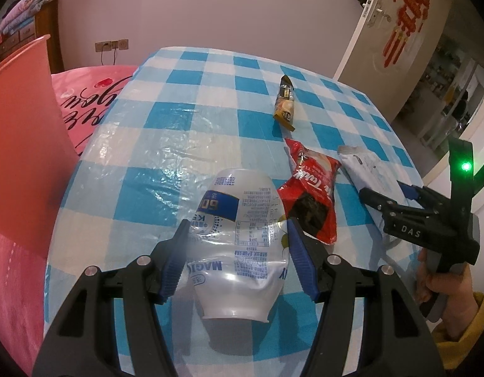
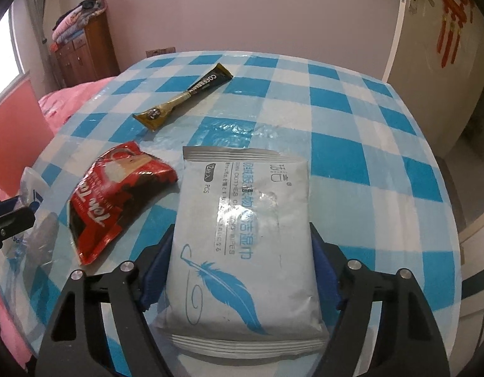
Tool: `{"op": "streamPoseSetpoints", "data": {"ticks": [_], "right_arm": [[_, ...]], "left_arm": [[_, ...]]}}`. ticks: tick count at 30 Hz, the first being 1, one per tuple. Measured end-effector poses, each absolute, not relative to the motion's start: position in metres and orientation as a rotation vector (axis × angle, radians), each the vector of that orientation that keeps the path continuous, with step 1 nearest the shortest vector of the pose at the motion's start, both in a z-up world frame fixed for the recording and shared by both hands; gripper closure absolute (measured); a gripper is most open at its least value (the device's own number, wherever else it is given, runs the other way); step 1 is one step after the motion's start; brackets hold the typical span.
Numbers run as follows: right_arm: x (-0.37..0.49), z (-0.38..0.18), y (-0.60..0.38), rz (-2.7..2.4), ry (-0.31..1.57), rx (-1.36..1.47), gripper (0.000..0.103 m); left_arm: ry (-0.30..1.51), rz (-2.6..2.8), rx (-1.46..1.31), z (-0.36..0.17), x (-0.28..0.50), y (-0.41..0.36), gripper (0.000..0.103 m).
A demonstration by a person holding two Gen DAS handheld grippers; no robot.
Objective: Collect trash
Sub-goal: 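Grasp the white Magic milk bottle with the left tool while the right tool grasps the white wet-wipes pack, then carry the bottle and wipes pack over the orange bucket and open both tools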
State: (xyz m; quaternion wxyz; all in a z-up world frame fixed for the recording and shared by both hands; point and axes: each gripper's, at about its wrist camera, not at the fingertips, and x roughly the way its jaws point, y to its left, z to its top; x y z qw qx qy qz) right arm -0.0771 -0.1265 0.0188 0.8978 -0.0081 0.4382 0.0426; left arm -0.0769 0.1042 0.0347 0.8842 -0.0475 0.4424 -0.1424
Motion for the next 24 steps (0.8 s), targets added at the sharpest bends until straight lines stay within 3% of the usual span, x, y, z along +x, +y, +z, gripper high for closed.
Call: {"op": "streamPoseSetpoints", "data": {"ticks": [24], "right_arm": [[-0.093,0.085,-0.123,0.330,0.913,0.452,0.026]], "left_arm": [[0.763,-0.349,-0.150,0.088,-0.106,0.139,0.041]]}}
